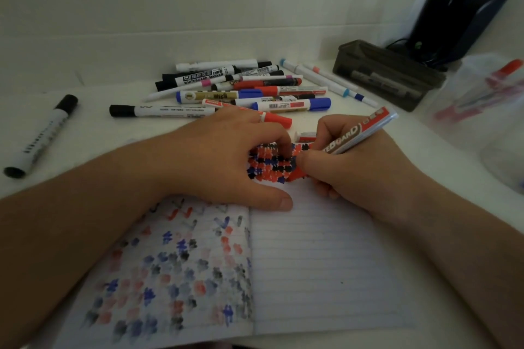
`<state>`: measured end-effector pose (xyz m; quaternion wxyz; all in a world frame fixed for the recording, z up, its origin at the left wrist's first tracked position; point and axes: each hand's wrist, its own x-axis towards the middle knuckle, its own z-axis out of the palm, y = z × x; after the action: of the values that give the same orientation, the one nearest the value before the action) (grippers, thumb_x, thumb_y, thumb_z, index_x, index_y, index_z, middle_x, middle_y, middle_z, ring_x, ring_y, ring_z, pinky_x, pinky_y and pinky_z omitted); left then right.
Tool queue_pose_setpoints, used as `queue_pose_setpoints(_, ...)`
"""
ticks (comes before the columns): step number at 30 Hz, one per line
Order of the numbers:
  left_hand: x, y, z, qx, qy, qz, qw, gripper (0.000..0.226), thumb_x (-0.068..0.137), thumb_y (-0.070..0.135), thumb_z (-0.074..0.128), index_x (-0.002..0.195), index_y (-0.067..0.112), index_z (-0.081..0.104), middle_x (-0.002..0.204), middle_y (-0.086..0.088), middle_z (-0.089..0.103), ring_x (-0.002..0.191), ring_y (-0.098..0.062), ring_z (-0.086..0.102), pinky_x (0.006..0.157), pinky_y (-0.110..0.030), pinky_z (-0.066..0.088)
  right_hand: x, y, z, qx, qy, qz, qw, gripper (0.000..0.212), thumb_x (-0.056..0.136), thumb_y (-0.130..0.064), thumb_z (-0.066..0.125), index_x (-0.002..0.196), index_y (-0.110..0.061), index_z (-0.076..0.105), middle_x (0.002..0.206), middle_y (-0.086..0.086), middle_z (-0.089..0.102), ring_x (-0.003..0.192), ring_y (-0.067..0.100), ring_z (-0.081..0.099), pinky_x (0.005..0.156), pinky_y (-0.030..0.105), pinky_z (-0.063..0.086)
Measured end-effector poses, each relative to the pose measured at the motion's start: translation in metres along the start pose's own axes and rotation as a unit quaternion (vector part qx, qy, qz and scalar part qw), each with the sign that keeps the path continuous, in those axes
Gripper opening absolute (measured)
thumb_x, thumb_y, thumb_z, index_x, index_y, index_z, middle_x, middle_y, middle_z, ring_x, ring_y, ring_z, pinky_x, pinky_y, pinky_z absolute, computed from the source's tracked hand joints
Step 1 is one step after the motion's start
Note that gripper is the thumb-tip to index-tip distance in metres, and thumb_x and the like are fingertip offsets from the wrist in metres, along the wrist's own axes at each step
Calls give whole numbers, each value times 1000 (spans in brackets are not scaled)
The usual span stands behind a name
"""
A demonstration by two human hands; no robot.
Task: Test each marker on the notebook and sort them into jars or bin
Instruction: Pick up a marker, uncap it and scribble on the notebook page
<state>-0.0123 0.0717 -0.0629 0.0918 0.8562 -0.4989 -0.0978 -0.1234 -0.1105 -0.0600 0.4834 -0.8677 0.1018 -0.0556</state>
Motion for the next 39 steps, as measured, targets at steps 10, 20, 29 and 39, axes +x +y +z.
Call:
queue_pose_setpoints(10, -2, 2, -2, -2, -3, -4, 1000, 75, 61, 96, 52, 126, 60, 42, 140, 29, 37, 131, -7, 34, 111, -38, 36, -1, 0, -1, 12, -2, -6, 1000, 21, 88, -10, 76, 74, -14, 61, 62, 7, 71, 50, 11, 64, 50, 21, 51)
queue_pose_setpoints(20, -2, 1, -2, -2, 1, 10, 1000, 75, 63, 98, 49, 129, 61, 41, 125, 36, 31, 128, -5, 34, 109, -37, 36, 1, 2, -3, 30, -6, 1, 1000, 28, 88, -11, 74, 66, -18, 58, 58, 4, 66, 49, 14, 60, 47, 22, 49)
queue_pose_setpoints(29, -2, -4, 0, -156, 98, -8, 983, 56, 106, 24, 46, 151, 51, 26, 102, 37, 63, 103, 12, 58, 96, -22, 48, 9, 17, -27, 380, -39, -17, 924, 17, 88, -14, 72, 79, -15, 58, 60, 2, 47, 48, 12, 36, 43, 22, 23)
queue_pose_setpoints(39, -3, 1, 0, -192, 122, 7, 974, 13, 99, 37, 57, 103, 44, 46, 108, 22, 70, 103, 6, 65, 92, -29, 55, 11, 17, -27, 426, -76, 15, 901, 40, 75, -31, 47, 93, -8, 74, 71, 9, 64, 56, 18, 47, 50, 23, 35)
